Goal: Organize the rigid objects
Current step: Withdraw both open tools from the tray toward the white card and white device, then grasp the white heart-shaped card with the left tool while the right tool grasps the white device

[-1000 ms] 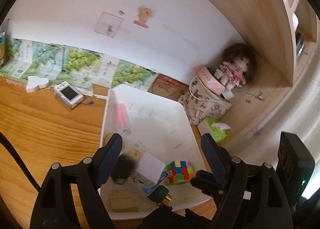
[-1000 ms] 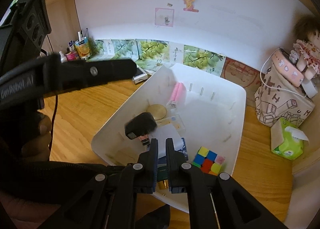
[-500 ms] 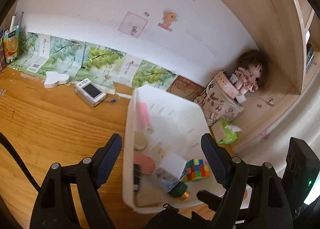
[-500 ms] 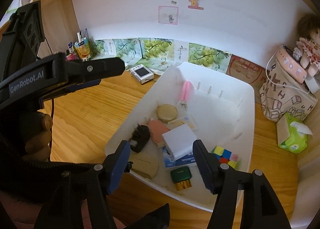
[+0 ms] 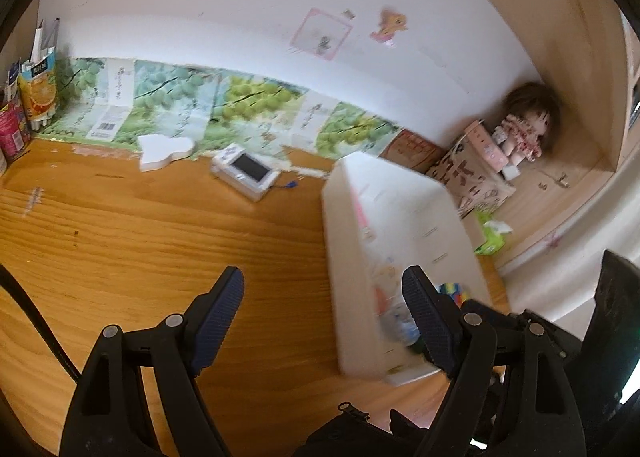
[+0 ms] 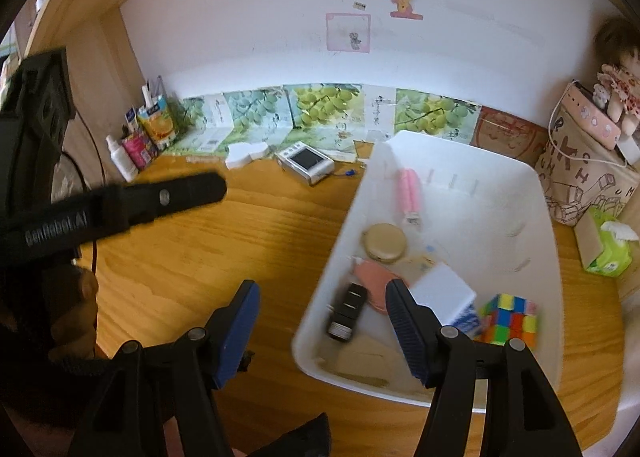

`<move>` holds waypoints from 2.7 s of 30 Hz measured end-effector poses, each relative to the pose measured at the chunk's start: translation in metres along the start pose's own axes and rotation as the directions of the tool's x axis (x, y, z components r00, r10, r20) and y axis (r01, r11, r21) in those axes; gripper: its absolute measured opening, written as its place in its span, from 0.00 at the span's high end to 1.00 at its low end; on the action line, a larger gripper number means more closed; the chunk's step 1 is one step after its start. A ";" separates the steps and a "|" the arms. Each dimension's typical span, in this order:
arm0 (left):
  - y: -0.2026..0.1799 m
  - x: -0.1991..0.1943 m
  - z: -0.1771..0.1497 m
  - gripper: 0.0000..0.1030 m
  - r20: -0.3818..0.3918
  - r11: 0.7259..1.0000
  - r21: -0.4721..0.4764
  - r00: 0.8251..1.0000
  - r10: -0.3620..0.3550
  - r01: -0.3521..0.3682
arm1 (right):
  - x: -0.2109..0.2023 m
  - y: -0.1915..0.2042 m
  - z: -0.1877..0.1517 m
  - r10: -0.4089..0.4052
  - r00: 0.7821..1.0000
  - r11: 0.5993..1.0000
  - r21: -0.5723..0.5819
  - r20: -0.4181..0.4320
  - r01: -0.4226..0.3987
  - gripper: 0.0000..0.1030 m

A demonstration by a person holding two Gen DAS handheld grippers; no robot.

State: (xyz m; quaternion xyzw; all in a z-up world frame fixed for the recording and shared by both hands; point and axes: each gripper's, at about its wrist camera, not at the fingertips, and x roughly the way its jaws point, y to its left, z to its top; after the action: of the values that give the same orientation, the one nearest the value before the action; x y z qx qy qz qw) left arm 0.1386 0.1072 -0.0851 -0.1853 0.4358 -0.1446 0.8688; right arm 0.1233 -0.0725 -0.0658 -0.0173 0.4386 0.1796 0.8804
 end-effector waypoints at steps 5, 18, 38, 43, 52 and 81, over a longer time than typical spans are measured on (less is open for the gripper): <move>0.034 0.000 0.002 0.19 -0.058 1.000 0.000 0.998 0.023 -0.024 | 0.017 0.025 0.006 0.005 1.000 0.997 0.072 0.011 -0.005 0.36; 0.101 0.015 0.034 0.19 -0.156 0.996 0.064 0.985 0.068 -0.059 | 0.059 0.066 0.035 -0.055 0.996 0.971 0.237 0.071 0.036 0.36; 0.134 0.100 0.136 0.19 -0.260 0.932 0.279 0.917 0.304 -0.230 | 0.137 0.072 0.106 -0.197 0.962 0.971 0.175 0.188 0.164 0.22; 0.128 0.134 0.154 0.19 -0.264 0.851 0.444 0.867 0.423 -0.280 | 0.166 0.070 0.117 -0.201 0.964 0.979 0.071 0.172 0.192 0.22; 0.139 0.188 0.159 0.19 -0.334 0.784 0.552 0.787 0.519 -0.283 | 0.211 0.060 0.130 -0.195 0.977 0.980 -0.029 0.085 0.198 0.22; 0.160 0.251 0.180 0.20 -0.506 0.879 0.429 0.750 0.426 -0.210 | 0.285 0.054 0.142 -0.276 0.960 0.956 -0.119 -0.047 0.269 0.21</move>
State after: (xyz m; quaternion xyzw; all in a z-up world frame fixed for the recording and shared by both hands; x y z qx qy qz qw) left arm 0.4441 0.1808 -0.2345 0.1021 0.6748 -0.1163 0.7216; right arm 0.3714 0.0906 -0.1935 -0.1324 0.4488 0.0803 0.8801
